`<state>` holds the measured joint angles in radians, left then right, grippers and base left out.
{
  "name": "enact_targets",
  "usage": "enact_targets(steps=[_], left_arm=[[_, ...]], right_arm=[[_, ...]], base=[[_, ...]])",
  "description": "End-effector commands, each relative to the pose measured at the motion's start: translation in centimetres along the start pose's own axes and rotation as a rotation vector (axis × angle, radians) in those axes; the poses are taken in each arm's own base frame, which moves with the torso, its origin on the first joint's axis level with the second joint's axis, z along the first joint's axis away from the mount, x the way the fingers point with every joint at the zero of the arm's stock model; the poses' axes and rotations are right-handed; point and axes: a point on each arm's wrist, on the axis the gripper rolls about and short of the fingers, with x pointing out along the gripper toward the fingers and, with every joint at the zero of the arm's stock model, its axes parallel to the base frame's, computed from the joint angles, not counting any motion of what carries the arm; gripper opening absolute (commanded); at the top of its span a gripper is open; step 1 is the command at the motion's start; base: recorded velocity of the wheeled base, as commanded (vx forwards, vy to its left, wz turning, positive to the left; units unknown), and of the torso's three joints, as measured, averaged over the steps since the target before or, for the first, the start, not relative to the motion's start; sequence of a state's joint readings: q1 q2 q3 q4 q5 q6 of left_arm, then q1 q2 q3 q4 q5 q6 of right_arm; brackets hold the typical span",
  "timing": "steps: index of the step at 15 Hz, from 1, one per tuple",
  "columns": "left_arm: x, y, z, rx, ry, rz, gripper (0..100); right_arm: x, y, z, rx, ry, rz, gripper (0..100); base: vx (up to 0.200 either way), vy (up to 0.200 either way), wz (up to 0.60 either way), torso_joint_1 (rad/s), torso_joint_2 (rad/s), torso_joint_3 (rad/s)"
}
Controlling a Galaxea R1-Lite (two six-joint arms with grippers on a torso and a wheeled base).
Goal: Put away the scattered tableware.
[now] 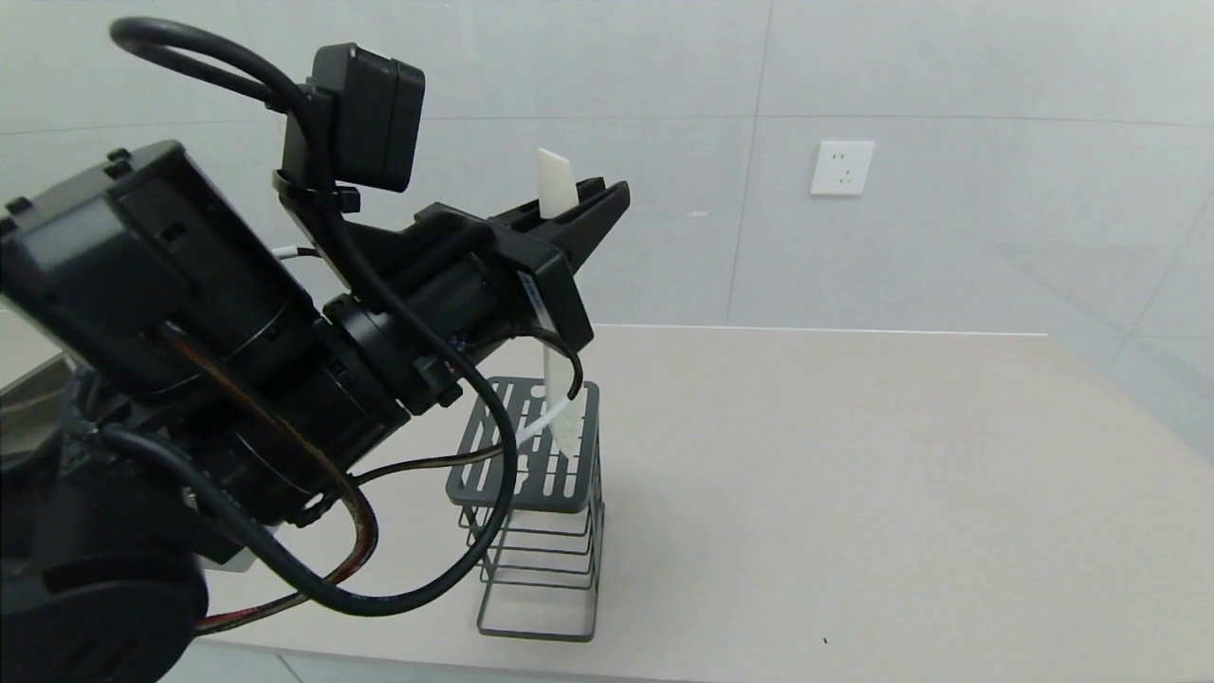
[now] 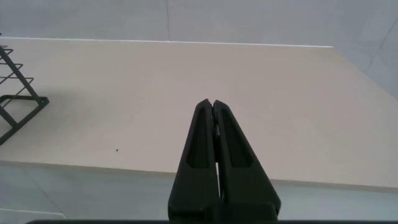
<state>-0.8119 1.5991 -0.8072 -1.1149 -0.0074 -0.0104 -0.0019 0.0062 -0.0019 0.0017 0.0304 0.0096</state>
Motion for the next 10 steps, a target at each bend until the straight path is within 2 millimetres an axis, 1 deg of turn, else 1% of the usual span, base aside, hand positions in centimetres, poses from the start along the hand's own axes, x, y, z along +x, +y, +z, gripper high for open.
enact_targets(steps=[1,3,4,5,7,9,10], left_arm=[[-0.3,0.3,0.2,0.032,-0.007,0.033,0],[0.1,0.8,0.7,0.05,-0.025,0.145,0],[0.3,0.6,0.6,0.049,-0.021,0.186,0],[0.4,0.3,0.5,0.045,-0.016,0.2,0],[0.9,0.4,-0.1,0.046,-0.003,0.247,0],[2.2,0.5,-0.6,0.044,-0.006,0.338,0],[3.4,0.4,-0.9,0.038,-0.015,0.397,0]], right_arm=[[0.0,0.0,0.0,0.006,0.002,0.001,0],[0.0,0.0,0.0,0.006,0.002,0.001,0],[0.0,0.0,0.0,0.006,0.003,0.002,0],[0.0,0.0,0.0,0.006,0.003,0.002,0],[0.0,0.0,0.0,0.006,0.003,0.002,0],[0.0,0.0,0.0,0.006,0.0,0.002,0],[0.0,0.0,0.0,0.006,0.002,0.002,0]], base=[[0.0,0.0,0.0,0.0,0.0,0.0],[0.0,0.0,0.0,0.0,0.0,0.0],[0.0,0.0,0.0,0.0,0.0,0.0],[0.0,0.0,0.0,0.0,0.0,0.0],[0.0,0.0,0.0,0.0,0.0,0.0],[0.0,0.0,0.0,0.0,0.0,0.0],[0.0,0.0,0.0,0.0,0.0,0.0]])
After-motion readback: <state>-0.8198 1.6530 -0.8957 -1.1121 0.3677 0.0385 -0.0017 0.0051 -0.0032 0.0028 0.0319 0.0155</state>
